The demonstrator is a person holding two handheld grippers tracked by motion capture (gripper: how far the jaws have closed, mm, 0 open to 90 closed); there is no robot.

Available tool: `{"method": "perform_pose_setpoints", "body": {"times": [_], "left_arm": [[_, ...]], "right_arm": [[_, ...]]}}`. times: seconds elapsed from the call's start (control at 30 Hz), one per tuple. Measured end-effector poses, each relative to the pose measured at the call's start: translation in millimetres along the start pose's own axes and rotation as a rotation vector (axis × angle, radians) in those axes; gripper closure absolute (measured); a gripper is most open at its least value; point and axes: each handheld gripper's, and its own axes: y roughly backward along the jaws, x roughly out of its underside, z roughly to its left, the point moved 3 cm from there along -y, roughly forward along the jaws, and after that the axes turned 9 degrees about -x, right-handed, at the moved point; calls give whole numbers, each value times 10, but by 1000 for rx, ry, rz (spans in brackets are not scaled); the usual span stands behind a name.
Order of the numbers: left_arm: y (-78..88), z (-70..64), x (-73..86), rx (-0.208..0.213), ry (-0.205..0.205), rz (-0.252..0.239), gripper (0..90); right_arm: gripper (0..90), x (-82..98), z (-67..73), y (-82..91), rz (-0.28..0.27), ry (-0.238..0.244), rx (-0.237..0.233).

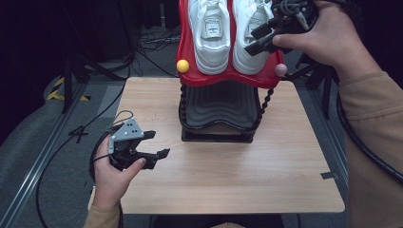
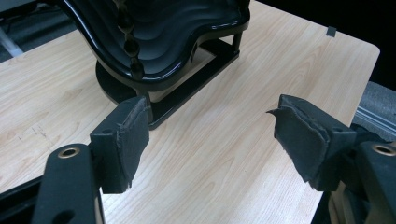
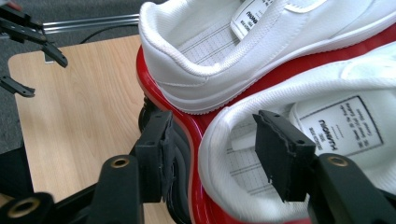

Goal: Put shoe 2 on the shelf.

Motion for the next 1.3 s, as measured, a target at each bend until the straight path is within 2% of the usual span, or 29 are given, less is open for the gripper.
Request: {"method": "perform_pose_setpoints", "body": {"times": [0.07, 0.13, 0.27, 0.47, 0.63, 0.73, 1.3], "left_arm": [[-13, -5, -1, 1, 0, 0, 270], [-15, -6, -3, 2, -1, 0, 270], [-32, -6, -6, 4, -5, 4, 270], [-56, -16, 9, 4, 3, 15, 269], [-46, -14, 1, 0, -6, 17, 268], [-32, 15, 6, -5, -3, 17, 267], [69, 177, 30, -31, 31, -7, 265]], "right_arm": [[463, 43, 42, 82, -23, 8, 6], [457, 73, 72, 124, -35, 12, 0], [450, 225, 191, 277, -94, 30, -21], [438, 475, 321, 390, -112, 41, -42], [432, 684, 385, 433, -144, 40, -60], [432, 831, 438, 405, -162, 40, -76], [431, 1594, 581, 95, -167, 4, -112]]}}
